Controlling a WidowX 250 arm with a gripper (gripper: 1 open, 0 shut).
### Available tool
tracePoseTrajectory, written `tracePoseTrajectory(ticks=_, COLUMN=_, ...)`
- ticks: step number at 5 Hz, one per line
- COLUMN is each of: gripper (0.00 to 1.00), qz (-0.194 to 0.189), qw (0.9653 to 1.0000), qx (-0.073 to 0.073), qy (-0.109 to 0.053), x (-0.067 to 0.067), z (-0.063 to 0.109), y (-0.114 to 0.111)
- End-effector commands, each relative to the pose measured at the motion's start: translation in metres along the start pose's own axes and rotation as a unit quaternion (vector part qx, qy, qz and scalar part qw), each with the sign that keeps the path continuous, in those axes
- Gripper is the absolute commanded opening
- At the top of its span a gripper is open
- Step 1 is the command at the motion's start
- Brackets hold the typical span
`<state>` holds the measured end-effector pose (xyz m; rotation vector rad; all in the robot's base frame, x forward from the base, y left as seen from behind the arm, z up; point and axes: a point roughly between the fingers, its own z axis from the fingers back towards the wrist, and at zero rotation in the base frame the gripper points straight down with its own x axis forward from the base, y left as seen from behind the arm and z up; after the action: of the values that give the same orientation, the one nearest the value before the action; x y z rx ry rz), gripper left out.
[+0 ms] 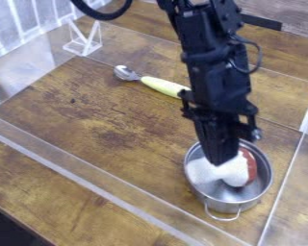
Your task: Put the mushroom in the silver pot
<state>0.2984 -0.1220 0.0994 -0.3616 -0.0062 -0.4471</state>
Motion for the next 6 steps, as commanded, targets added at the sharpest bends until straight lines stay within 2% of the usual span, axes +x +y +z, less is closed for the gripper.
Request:
tracePoseTrajectory(ticks=1, gripper=0.0, qz=-0.035, qw=0.9994, qx=0.001, qy=-0.003, x=0.006, z=0.027, y=0.013)
tracePoseTrajectory(ticks=2, gripper=0.0, qz=-0.053, qw=0.9984, qx=-0.013, qy=0.013, x=0.007, z=0.023, y=0.02)
tracePoseTrajectory(ticks=4, gripper=0.0, qz=-0.04, qw=0.9983, qx=-0.039, qy=0.014, x=0.006, z=0.004, y=0.019)
tracePoseTrajectory(ticks=5, gripper=0.0, qz=-0.012, qw=0.9987, qx=-0.048, qy=0.01, x=0.002, z=0.004, y=0.014)
tracePoseTrajectory(ticks=6, gripper=0.0, qz=0.011, qw=0.9987, qx=-0.05, qy=0.005, x=-0.003, z=0.009, y=0.006)
